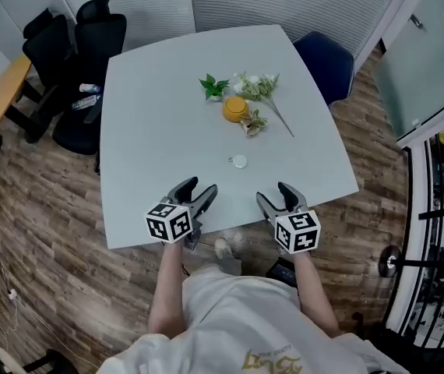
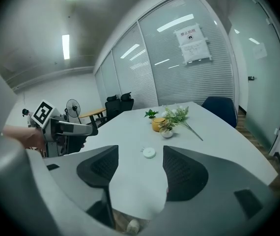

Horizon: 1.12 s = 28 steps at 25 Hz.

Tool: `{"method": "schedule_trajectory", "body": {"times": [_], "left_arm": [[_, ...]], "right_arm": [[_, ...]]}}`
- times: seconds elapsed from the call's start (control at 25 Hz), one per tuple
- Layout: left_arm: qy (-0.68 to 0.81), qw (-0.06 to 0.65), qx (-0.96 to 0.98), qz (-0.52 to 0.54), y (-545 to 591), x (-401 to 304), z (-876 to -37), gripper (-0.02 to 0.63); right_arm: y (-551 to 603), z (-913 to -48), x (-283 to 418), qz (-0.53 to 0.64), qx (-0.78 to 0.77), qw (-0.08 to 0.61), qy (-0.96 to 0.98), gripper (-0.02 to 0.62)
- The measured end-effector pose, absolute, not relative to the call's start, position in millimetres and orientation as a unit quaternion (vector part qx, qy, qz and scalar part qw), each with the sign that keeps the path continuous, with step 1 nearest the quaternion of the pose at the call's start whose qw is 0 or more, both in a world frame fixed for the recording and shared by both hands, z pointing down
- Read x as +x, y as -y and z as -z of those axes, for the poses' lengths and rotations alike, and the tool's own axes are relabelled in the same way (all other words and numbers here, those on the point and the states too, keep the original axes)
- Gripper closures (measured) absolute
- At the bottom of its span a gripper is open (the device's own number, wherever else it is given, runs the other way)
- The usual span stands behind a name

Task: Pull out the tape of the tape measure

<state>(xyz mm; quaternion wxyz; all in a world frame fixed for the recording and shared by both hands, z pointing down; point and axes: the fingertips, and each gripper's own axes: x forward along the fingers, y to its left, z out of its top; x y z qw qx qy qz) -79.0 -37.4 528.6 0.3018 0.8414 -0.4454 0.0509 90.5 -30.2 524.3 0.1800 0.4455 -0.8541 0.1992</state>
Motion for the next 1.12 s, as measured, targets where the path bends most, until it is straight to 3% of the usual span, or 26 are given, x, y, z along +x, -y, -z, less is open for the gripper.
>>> {"method": "schedule_trajectory", "body": {"times": [0.56, 1.12], "left_arm": [[0.390, 0.341, 0.854, -0.047, 113, -96, -559, 0.334], [0.378, 0.340, 0.859, -0.055, 138, -91, -557, 0.334]], "right_arm": [[102, -541, 70, -0.174, 0.470, 0.245, 0.830, 0.305], [123, -546, 56, -0.159, 0.455, 0.253, 0.839, 0.305]]}}
